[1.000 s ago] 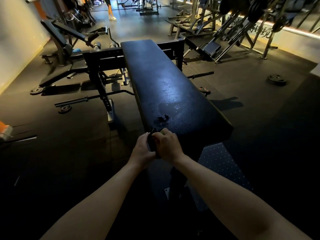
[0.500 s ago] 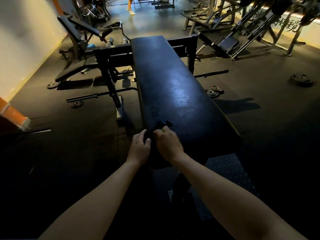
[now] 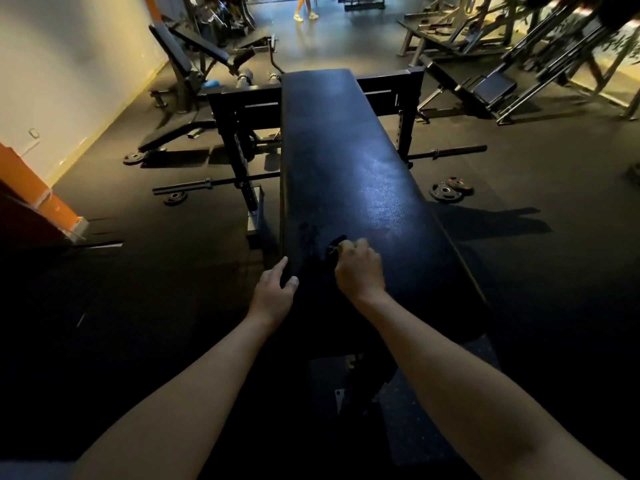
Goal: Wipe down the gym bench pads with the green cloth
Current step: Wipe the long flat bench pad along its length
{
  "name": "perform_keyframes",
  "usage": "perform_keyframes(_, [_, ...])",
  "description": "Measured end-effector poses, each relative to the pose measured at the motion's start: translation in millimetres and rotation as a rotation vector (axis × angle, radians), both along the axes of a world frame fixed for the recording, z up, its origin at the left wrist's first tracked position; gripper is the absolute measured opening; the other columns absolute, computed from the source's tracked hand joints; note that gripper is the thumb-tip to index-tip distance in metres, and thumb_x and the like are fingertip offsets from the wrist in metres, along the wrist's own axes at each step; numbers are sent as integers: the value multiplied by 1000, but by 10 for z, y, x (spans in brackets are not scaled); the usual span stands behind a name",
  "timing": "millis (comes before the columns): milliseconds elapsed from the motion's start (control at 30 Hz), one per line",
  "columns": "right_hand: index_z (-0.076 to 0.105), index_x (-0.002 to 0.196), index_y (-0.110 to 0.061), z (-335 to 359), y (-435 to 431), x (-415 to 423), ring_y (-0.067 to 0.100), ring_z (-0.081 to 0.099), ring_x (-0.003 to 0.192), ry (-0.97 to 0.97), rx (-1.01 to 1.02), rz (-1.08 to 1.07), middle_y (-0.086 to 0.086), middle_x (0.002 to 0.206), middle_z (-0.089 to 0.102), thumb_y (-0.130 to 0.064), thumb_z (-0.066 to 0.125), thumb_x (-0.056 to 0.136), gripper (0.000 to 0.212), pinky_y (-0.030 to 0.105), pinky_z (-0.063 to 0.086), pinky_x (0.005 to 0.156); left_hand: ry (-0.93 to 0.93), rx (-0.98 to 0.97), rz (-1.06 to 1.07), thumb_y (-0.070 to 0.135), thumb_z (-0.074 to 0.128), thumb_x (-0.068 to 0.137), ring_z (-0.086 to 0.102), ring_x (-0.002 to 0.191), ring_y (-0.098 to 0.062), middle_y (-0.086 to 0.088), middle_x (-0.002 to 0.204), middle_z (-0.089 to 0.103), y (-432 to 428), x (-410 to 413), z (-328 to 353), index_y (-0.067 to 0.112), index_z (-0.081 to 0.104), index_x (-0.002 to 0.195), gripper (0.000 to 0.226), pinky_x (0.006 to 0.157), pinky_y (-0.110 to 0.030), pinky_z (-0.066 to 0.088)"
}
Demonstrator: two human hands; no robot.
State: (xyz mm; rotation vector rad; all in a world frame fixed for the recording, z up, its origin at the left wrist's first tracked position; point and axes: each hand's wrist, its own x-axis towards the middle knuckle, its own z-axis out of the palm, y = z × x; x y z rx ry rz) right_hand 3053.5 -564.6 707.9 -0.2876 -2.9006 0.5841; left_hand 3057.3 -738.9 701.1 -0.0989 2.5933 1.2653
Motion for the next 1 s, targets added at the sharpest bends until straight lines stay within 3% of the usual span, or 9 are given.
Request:
perform_keyframes(100, [61,118,-11,9,-393,98,35,62,93,14,-4,232,16,112,57,-17,40,101,27,37,42,73,12,26,40,24,42,107,41,138,-25,-7,152,42,-28,-21,16,27,40,152,46,112,-40,34])
perform_keyframes(233, [63,127,-20,61,-366,93,33,63,94,-18,-63,382,11,113,57,-23,43,103,32,35,45,75,13,10,29,22,45,105,48,129,-21,-8,148,46,-60,-104,54,28,47,145,41,99,-34,42])
perform_keyframes(300, [64,125,-23,73,-136,-11,35,64,94,7,-12,291,12,114,57,-21,45,101,31,34,45,75,1,4,29,26,47,104,49,125,-22,-11,145,45,-51,-159,82,26,45,143,39,95,-35,43])
perform_keyframes(400, [60,125,-22,81,354,-214,36,60,103,0,99,-14,14,120,52,-18,52,93,33,40,47,89,-14,-20,13,28,48,104,48,123,-26,-12,144,39,6,-191,93,24,38,146,43,96,-39,45])
perform_keyframes(500, [56,126,-18,46,594,-326,38,51,114,-87,39,-186,18,130,46,-25,50,95,32,45,38,101,13,-47,6,30,45,105,46,116,-22,-13,146,33,42,-184,39,29,34,148,45,91,-35,42])
perform_keyframes(700, [57,120,-10,52,-175,-113,42,59,102,-59,-9,60,19,117,52,-10,46,92,31,43,48,86,27,4,-68,30,52,103,45,95,-8,-5,125,37,-85,-287,-6,33,36,153,52,86,-27,36])
perform_keyframes(867, [58,128,-15,84,-604,-48,39,60,102,-56,-25,166,14,117,54,-23,45,100,32,37,44,77,64,5,-179,28,61,98,52,116,-24,-9,127,47,-262,-440,-1,31,47,145,50,99,-40,47])
perform_keyframes(1000, [62,127,-24,118,-541,-67,38,62,97,-4,-41,144,11,113,56,-24,47,98,31,41,49,80,131,-98,-232,34,56,97,36,131,-30,-8,141,34,-212,-530,29,30,44,141,46,109,-48,38])
